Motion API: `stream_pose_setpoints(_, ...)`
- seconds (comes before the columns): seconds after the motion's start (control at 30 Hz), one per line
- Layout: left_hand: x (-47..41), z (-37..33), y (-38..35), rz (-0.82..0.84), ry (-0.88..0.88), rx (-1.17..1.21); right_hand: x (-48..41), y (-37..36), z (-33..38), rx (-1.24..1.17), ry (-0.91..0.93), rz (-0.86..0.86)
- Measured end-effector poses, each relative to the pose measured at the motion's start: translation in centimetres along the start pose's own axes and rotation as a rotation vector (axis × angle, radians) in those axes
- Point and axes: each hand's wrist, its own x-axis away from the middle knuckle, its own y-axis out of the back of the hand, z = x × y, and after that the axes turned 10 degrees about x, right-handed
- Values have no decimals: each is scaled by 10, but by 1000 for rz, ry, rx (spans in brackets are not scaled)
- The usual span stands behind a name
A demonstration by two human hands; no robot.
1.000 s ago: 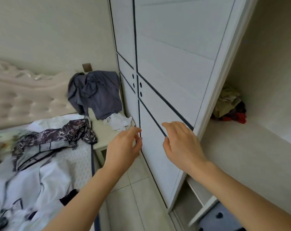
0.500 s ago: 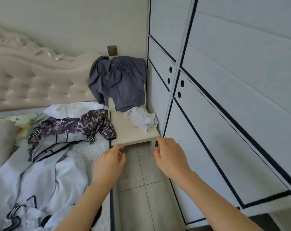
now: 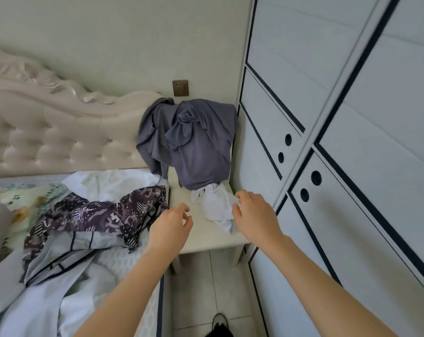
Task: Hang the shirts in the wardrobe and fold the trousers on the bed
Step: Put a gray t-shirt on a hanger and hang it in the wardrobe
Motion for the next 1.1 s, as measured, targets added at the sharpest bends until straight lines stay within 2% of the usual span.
stream_pose_setpoints(0.37,-210,2,-10,-39,69,-10,-228,-7,-15,5,65,18)
stream_pose_setpoints(0.53,-298,27,-1,12,85,-14,-308,-29,-6,47,76,68)
stream_pose_setpoints(0.83,-435,63,11,84,35,-70,-420,-60,-4,111,1,121)
stream_pose_setpoints(1.1,-516,65,-1,153,-20,-125,-502,-80,-10,125,-8,194)
